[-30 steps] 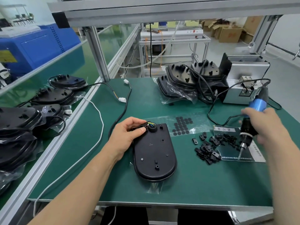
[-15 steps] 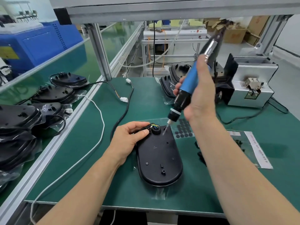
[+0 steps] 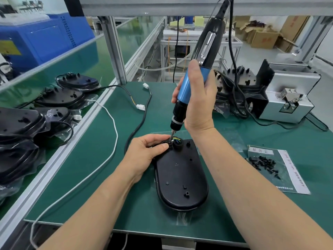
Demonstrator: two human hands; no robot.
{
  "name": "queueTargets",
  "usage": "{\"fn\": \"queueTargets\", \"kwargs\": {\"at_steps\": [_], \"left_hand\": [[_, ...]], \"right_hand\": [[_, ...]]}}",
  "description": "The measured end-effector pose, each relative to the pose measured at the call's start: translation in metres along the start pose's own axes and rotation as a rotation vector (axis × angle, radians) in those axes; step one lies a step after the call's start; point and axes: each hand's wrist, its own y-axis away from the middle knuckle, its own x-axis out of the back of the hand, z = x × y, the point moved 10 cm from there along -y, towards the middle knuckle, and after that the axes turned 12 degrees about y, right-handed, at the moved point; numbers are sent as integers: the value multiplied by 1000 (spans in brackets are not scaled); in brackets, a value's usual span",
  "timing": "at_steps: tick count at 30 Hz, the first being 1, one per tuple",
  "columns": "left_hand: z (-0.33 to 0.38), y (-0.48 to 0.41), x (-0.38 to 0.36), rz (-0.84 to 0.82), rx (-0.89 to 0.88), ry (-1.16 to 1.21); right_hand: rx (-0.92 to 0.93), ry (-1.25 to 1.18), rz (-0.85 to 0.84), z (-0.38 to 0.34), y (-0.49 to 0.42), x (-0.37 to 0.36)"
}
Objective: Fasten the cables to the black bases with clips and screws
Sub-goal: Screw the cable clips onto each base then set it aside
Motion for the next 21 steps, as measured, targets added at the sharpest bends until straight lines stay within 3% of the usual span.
{"fn": "queueTargets", "kwargs": {"at_steps": [10,21], "left_hand": [[3,0,0,-13,-14,-19],[5,0,-3,-89,-4,-144]], "right_hand": [[42,19,-100,-7,6,-13],[31,107,-68,-8,8,-17]]}}
